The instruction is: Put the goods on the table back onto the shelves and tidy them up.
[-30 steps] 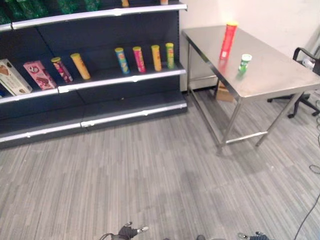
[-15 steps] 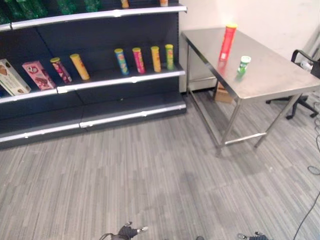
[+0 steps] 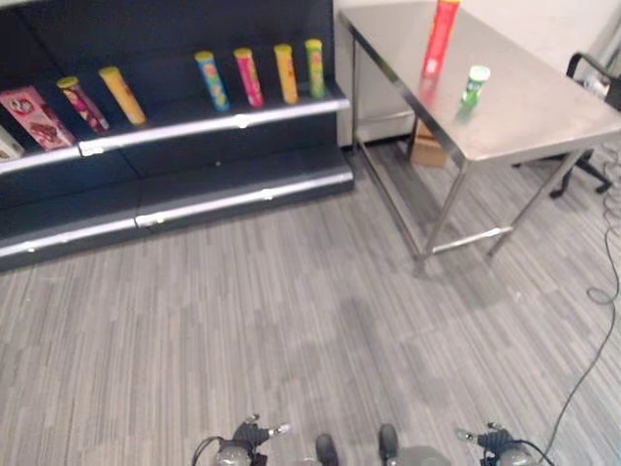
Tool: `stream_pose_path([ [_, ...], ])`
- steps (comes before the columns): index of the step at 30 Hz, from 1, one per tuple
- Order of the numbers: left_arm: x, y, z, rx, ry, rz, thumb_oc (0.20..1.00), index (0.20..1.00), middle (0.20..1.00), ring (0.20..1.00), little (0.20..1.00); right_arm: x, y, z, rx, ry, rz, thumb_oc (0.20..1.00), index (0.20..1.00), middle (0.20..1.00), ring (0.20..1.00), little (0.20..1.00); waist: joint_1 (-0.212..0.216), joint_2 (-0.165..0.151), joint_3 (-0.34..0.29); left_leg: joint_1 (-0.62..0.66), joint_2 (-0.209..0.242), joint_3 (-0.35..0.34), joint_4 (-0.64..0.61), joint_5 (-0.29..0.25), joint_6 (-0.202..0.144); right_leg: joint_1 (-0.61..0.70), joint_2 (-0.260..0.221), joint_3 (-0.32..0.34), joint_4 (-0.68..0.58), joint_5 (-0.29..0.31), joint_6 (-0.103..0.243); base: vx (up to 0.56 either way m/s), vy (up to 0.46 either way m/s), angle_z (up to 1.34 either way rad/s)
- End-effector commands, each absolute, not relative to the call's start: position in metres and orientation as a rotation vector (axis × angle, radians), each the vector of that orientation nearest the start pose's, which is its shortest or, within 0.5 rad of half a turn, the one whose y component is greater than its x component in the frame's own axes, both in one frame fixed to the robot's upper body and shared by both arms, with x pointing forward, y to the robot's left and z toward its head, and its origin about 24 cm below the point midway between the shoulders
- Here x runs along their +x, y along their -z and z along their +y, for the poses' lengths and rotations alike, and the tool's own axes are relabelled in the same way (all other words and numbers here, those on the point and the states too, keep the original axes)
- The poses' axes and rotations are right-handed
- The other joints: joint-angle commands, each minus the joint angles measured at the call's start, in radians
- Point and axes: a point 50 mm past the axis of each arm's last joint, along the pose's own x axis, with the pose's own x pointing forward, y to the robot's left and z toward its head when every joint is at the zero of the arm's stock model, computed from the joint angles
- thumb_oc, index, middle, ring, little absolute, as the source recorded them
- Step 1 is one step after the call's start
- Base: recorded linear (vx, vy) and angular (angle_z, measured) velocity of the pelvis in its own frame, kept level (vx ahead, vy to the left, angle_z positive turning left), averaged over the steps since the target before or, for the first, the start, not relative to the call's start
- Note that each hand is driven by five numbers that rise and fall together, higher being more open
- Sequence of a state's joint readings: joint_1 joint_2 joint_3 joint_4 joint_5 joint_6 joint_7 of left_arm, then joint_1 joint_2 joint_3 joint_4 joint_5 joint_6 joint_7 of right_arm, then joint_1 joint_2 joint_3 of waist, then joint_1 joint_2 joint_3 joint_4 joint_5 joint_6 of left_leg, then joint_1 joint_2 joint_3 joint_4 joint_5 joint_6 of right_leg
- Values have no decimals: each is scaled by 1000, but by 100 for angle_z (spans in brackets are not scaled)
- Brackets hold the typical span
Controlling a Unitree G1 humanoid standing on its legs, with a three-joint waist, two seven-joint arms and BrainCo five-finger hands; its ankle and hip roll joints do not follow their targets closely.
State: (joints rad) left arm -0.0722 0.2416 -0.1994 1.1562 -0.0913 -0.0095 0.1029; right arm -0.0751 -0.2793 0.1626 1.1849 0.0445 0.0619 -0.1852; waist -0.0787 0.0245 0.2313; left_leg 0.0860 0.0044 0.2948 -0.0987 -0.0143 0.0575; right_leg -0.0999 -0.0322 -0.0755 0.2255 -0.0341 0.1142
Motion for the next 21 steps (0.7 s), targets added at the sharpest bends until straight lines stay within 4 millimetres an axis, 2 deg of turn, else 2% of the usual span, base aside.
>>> stream_pose_path([
  [1, 134, 146, 242, 391, -100, 1075, 1000, 1000, 1000, 1000, 1000, 124, 146, -257, -442, 213, 1154, 1000, 1000, 1000, 1000, 1000, -11, -37, -20, 46, -32, -135, 12, -90, -51, -86, -111, 47, 15, 29, 66, 142, 55, 6],
  [4, 151, 140, 240, 389, -99, 1025, 1000, 1000, 1000, 1000, 1000, 125, 145, -258, -420, 240, 1152, 1000, 1000, 1000, 1000, 1000, -52, -37, 4, 70, -48, -159, 12, -104, -53, -158, -52, 109, -86, 68, 71, 214, 16, 11],
  [5, 156, 138, 239, 386, -95, 1011, 1000, 1000, 1000, 1000, 1000, 120, 147, -258, -417, 245, 1172, 1000, 1000, 1000, 1000, 1000, -74, -39, 12, 99, -57, -168, 11, -126, -57, -178, -42, 92, -177, 92, 81, 355, -17, 49],
  [6, 158, 138, 238, 384, -91, 1005, 1000, 1000, 1000, 1000, 1000, 117, 148, -258, -418, 246, 1181, 1000, 1000, 1000, 1000, 1000, -84, -40, 13, 116, -61, -173, 11, -139, -59, -192, -40, 70, -215, 102, 85, 387, -32, 49],
  [9, 159, 138, 234, 374, -80, 1005, 1000, 1000, 1000, 1000, 1000, 105, 150, -261, -423, 250, 1214, 1000, 1000, 1000, 1000, 1000, -106, -44, 4, 171, -78, -196, 11, -179, -64, -200, -42, 2, -270, 121, 99, 341, -65, 30],
  [10, 159, 139, 232, 375, -70, 1006, 1000, 1000, 1000, 1000, 1000, 100, 151, -263, -423, 255, 1225, 1000, 1000, 1000, 1000, 1000, -113, -43, -2, 184, -82, -206, 11, -193, -66, -183, -45, -10, -284, 125, 96, 493, -186, 53],
  [11, 155, 142, 228, 372, -58, 1021, 1000, 1000, 1000, 1000, 1000, 92, 152, -267, -427, 260, 1243, 1000, 1000, 1000, 1000, 1000, -128, -40, -23, 225, -80, -235, 13, -224, -64, -157, -34, -11, -275, 138, 76, 540, -235, 79],
  [13, 154, 143, 221, 366, -40, 1025, 1000, 1000, 1000, 1000, 1000, 93, 149, -273, -425, 280, 1234, 1000, 1000, 1000, 1000, 1000, -145, -27, -40, 236, -62, -251, 57, -235, -80, -145, -20, -5, -246, 138, 60, 484, -247, 95],
  [15, 156, 144, 216, 365, -20, 1021, 1000, 1000, 1000, 1000, 1000, 93, 147, -278, -426, 294, 1225, 1000, 1000, 1000, 1000, 1000, -150, -14, -51, 219, -50, -249, 135, -203, -112, -112, -13, -21, -241, 129, 40, 315, -191, 56],
  [18, 157, 144, 210, 340, -5, 1008, 1000, 1000, 1000, 1000, 1000, 98, 143, -285, -422, 313, 1193, 1000, 1000, 1000, 1000, 1000, -148, -1, -54, 154, -32, -234, 365, -90, -194, -20, 3, -51, -250, 78, -1, 311, -214, 24],
  [20, 160, 142, 210, 334, -5, 997, 1000, 1000, 1000, 1000, 1000, 107, 139, -288, -429, 320, 1161, 1000, 1000, 1000, 1000, 1000, -134, -20, -41, 53, -36, -238, 584, 8, -243, 42, -6, -53, -264, 42, -28, 231, -213, 17],
  [21, 161, 142, 209, 333, -7, 992, 1000, 1000, 1000, 1000, 1000, 110, 138, -289, -432, 325, 1154, 1000, 1000, 1000, 1000, 1000, -125, -31, -33, 13, -46, -231, 666, 38, -258, 67, -14, -50, -272, 33, -37, 208, -208, -14],
])
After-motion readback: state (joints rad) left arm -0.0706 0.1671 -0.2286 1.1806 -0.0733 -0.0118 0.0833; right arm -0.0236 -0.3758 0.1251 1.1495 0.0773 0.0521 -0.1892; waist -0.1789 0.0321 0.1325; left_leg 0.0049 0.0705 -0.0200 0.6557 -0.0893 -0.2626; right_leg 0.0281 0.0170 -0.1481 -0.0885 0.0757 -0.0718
